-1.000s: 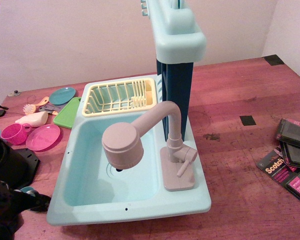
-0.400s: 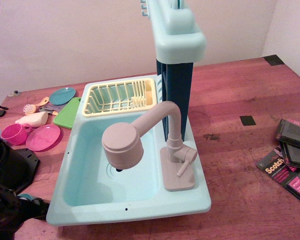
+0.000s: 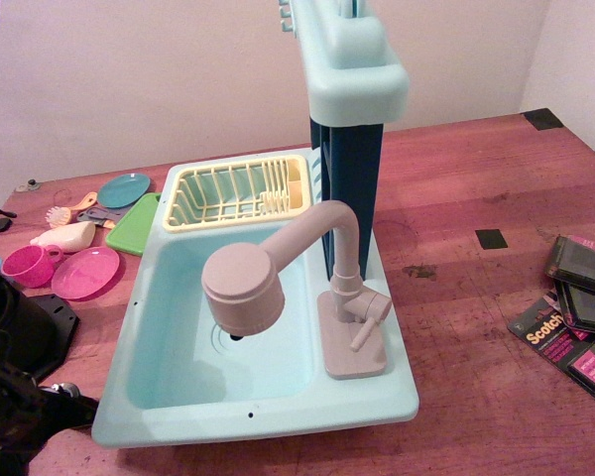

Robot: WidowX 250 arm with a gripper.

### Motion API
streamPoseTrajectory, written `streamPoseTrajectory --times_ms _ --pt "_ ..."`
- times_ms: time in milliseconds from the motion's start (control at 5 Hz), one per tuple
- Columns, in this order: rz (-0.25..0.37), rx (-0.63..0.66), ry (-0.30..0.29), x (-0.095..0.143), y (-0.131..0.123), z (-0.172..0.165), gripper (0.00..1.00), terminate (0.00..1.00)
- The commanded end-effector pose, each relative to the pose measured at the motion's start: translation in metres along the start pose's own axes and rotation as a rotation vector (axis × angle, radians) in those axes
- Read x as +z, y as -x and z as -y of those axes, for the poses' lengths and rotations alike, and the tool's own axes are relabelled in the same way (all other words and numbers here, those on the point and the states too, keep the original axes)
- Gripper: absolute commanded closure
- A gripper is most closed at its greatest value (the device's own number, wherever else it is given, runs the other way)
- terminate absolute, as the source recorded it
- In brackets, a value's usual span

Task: Put cup from anywhere into sink

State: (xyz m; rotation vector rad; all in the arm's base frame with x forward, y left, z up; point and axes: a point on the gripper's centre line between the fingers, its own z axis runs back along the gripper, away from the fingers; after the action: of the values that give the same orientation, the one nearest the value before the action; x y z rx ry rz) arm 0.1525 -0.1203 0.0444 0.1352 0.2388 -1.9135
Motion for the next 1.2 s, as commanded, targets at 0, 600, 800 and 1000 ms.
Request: streamPoseTrajectory --times_ms 0,600,800,1000 --pt "-0.013 0.012 -0.032 0.013 0.012 -0.003 1.00 0.00" --pt "-0.099 0.018 -0.037 0.101 0.058 0.023 1.00 0.00" --pt "-0.140 -0.034 -0.027 0.125 0.082 0.012 1.00 0.00" --pt "-0.186 -0.110 -0.047 0.143 0.113 -0.022 1.00 0.00"
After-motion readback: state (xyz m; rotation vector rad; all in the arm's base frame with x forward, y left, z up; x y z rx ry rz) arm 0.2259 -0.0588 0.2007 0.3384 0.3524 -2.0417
